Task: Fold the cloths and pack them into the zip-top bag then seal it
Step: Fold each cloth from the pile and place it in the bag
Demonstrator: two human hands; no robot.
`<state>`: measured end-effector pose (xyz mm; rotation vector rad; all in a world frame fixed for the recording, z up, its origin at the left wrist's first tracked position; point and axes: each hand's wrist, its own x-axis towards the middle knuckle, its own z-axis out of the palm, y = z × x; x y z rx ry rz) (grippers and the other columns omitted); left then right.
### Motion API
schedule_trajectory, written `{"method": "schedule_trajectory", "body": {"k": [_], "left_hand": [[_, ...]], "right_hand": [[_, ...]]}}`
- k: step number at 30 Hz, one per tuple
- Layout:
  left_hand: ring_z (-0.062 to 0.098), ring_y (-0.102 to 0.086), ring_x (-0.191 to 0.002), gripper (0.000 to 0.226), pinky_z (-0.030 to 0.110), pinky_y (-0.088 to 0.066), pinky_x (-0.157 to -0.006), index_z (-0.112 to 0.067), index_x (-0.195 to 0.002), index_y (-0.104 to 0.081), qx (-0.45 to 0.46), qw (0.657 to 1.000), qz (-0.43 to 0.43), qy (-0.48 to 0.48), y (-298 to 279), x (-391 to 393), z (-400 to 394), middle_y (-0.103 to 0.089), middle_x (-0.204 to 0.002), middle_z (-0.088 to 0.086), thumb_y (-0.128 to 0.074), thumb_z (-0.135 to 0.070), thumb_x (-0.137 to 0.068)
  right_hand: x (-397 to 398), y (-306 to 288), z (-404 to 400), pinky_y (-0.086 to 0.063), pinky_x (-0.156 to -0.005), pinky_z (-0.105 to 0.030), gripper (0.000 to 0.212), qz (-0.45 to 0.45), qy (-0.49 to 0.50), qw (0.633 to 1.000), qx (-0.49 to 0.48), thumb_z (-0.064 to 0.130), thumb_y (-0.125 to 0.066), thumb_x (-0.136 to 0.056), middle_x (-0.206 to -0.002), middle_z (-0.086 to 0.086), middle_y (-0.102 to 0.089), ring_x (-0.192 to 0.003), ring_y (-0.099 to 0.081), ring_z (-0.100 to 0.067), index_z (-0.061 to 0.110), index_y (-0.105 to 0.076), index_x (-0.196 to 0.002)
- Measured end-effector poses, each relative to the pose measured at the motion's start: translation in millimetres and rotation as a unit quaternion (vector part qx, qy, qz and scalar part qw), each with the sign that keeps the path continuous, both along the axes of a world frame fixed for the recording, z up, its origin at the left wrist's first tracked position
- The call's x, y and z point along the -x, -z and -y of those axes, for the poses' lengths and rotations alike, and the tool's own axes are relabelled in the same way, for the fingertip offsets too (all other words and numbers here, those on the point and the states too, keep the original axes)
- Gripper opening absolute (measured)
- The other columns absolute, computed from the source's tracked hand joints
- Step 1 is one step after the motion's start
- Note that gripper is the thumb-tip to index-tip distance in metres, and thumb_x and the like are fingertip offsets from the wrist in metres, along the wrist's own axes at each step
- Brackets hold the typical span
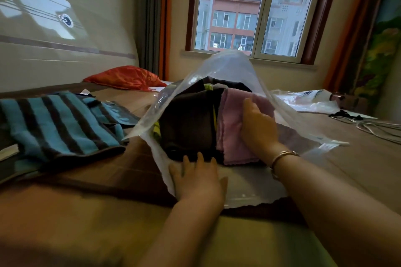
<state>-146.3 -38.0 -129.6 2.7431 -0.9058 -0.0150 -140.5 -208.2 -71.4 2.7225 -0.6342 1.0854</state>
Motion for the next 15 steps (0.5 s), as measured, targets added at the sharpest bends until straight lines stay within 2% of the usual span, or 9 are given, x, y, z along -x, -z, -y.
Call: {"method": "schedule_trajectory", "body": {"k": [2,4,7,9,15], "left_hand": [[0.034,0.011,-0.146,0.062,0.063,0.007,-0.112,-0.036,-0.152,-0.002,-0.04,0.999,-0.013,0.011,4.2,2.0,0.2,0.01,-0.161,-0.001,-0.019,-0.059,-0.097],[0.033,0.016,-0.145,0.062,0.064,0.011,-0.111,-0.04,-0.151,0.004,-0.071,0.997,-0.029,0.018,6.7,1.6,-0.5,0.016,-0.16,-0.004,-0.012,-0.062,-0.095],[0.032,0.019,-0.145,0.061,0.065,0.014,-0.109,-0.042,-0.15,0.006,-0.096,0.994,-0.038,0.022,8.2,1.1,-1.6,0.017,-0.159,-0.006,-0.009,-0.064,-0.094],[0.031,0.019,-0.145,0.062,0.064,0.014,-0.108,-0.043,-0.149,0.005,-0.105,0.993,-0.045,0.021,9.8,1.0,-1.8,0.015,-0.16,-0.007,-0.009,-0.066,-0.094],[0.03,0.017,-0.146,0.063,0.064,0.012,-0.109,-0.043,-0.149,0.003,-0.093,0.994,-0.051,0.018,9.2,-8.6,-3.6,0.012,-0.16,-0.008,-0.011,-0.067,-0.093]], "right_hand": [[0.5,8.6,-13.6,-0.043,-0.088,-0.048,0.054,-0.043,-0.015,0.999,0.02,0.03,-0.046,-0.092,-0.135,-0.011,-0.04,-0.118,-0.047,-0.036,0.02,-0.027,-0.142],[-9.1,24.0,-11.4,-0.032,-0.099,-0.058,0.06,-0.082,-0.006,0.996,0.029,0.05,-0.042,-0.088,-0.141,-0.008,-0.031,-0.127,-0.036,-0.034,0.031,-0.025,-0.142],[-29.5,38.0,2.7,-0.006,-0.106,-0.072,0.063,-0.146,0.012,0.989,0.016,0.052,-0.031,-0.095,-0.159,-0.007,0.002,-0.145,-0.002,-0.034,0.036,-0.006,-0.15],[-46.6,39.5,10.9,0.0,-0.105,-0.074,0.064,-0.157,0.01,0.987,-0.009,0.051,-0.028,-0.097,-0.159,-0.005,0.016,-0.146,0.013,-0.032,0.038,0.005,-0.15],[-68.8,35.5,20.9,0.0,-0.107,-0.072,0.062,-0.187,0.007,0.98,-0.064,0.052,-0.022,-0.098,-0.158,-0.001,0.021,-0.146,0.016,-0.03,0.039,0.011,-0.149]]}}
